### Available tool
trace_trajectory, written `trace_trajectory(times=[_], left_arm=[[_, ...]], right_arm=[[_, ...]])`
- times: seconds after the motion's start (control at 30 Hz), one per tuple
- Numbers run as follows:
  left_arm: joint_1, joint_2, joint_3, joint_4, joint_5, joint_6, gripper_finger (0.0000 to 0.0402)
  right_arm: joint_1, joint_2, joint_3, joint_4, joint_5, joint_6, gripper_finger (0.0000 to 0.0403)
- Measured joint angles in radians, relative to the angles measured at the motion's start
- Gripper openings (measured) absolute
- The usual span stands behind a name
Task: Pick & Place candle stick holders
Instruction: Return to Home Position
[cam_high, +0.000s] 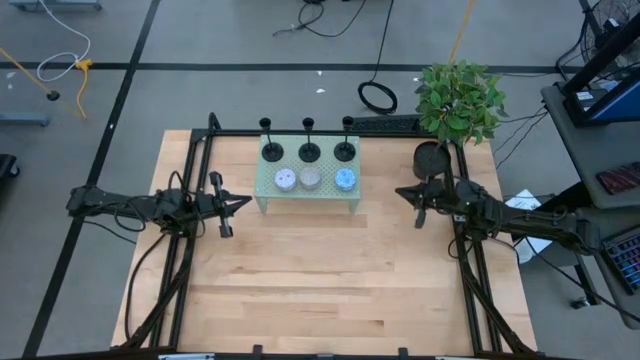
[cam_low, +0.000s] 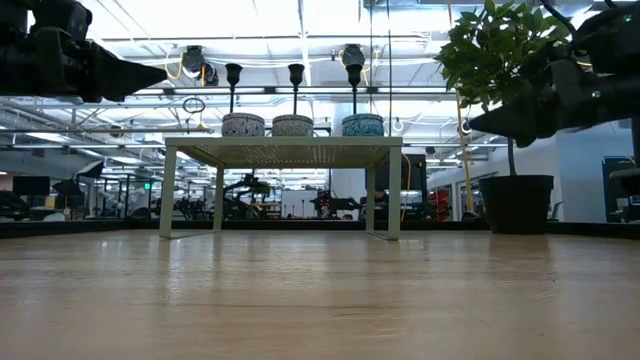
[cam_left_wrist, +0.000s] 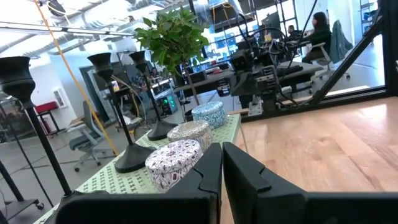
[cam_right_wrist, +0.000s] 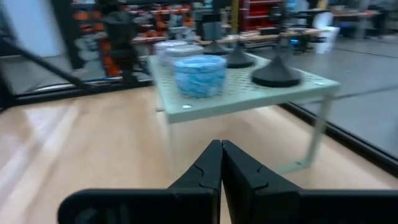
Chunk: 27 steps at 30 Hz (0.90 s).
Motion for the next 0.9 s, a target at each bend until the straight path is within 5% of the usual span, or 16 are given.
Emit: trace_trajectory(times=[0.17,0.9], left_arm=[[0.000,0.000,0.000,0.000,-0.001,0.000,0.0021],[0.000,0.000,0.001,0.000,0.000,-0.001,0.0021]], right_arm=[[0.000,0.000,-0.001,-0.058,0.159,0.017,0.0000],[0.000,0.000,-0.001,-0.114,0.129,0.156,0.0000]])
